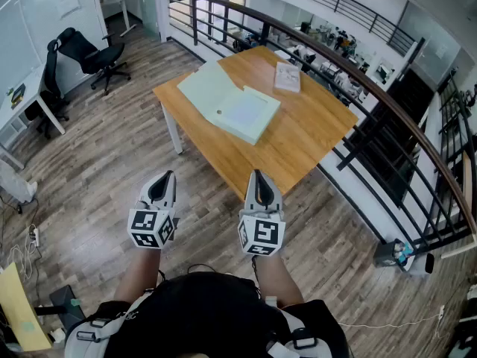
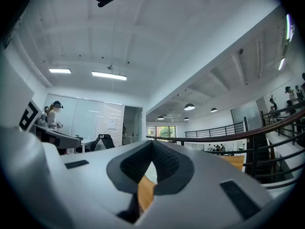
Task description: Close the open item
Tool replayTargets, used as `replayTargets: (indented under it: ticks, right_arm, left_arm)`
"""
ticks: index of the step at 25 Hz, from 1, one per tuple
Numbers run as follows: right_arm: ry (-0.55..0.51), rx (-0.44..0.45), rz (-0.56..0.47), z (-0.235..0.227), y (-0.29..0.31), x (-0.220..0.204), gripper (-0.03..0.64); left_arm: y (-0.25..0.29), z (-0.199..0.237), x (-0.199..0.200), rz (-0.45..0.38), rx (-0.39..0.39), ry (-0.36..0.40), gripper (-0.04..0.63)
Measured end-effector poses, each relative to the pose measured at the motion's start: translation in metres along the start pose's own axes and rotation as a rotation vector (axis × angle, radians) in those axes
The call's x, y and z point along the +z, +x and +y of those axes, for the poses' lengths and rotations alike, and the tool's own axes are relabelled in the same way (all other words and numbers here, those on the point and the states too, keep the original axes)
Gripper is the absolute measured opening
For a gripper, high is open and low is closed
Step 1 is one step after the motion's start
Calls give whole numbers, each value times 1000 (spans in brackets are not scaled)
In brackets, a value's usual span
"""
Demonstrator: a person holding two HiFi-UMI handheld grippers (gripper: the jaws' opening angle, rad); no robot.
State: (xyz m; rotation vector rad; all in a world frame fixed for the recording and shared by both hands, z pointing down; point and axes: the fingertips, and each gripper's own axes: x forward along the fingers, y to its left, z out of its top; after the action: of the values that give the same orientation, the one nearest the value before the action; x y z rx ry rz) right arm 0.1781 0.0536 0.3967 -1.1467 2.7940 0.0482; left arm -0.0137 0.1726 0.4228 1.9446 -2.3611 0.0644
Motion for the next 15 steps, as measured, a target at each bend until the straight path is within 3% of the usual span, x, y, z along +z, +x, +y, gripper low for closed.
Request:
replayTargets:
  ticks: [4, 9, 15]
  right_arm:
    - [10, 7, -4, -4, 0, -1, 5]
    - [18, 78, 12, -1, -4, -5, 5]
    - [35, 70, 21, -20, -7, -8, 5]
  left_arm:
    - [1, -5, 0, 5, 4, 13, 2]
    - [0, -15, -1, 10, 9, 16, 2]
    - [7, -31, -6, 24, 11, 22, 2]
